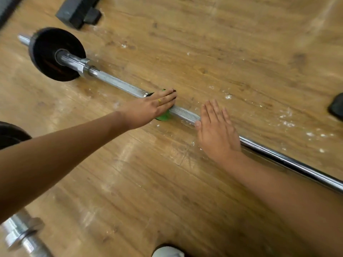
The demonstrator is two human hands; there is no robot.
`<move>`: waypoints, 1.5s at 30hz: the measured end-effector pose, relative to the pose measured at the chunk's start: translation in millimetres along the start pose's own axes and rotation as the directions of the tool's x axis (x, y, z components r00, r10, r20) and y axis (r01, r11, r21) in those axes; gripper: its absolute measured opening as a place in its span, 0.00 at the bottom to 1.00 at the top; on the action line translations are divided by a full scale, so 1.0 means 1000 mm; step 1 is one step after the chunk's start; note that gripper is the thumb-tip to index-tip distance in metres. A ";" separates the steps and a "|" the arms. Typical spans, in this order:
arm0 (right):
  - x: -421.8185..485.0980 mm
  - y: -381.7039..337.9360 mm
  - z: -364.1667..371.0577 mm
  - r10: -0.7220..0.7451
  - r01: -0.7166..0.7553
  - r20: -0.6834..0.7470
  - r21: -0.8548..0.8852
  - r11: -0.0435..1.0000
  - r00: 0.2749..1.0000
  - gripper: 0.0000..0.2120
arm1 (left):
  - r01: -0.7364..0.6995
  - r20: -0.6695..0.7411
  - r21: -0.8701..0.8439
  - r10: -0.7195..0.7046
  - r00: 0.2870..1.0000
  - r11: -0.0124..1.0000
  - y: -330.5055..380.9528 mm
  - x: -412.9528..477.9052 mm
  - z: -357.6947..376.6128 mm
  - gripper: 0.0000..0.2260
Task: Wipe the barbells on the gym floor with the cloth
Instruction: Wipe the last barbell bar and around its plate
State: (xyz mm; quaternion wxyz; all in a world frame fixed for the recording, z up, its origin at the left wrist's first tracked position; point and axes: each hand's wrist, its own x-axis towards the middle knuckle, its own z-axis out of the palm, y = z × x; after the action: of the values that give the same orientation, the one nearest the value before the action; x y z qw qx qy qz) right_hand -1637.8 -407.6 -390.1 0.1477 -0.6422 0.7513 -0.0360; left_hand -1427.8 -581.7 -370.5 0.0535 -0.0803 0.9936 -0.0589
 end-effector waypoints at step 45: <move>0.038 -0.086 0.011 -0.380 0.379 0.096 0.035 0.925 0.920 0.32 | 0.474 -0.019 -0.346 -0.511 0.859 0.810 0.001 -0.063 0.030 0.35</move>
State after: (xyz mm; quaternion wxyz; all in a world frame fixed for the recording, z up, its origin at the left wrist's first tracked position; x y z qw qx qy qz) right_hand -1557.3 -458.3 -386.1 0.1808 -0.7753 0.6040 -0.0371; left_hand -1362.5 -573.9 -393.7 -0.0331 -0.3395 0.9356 0.0916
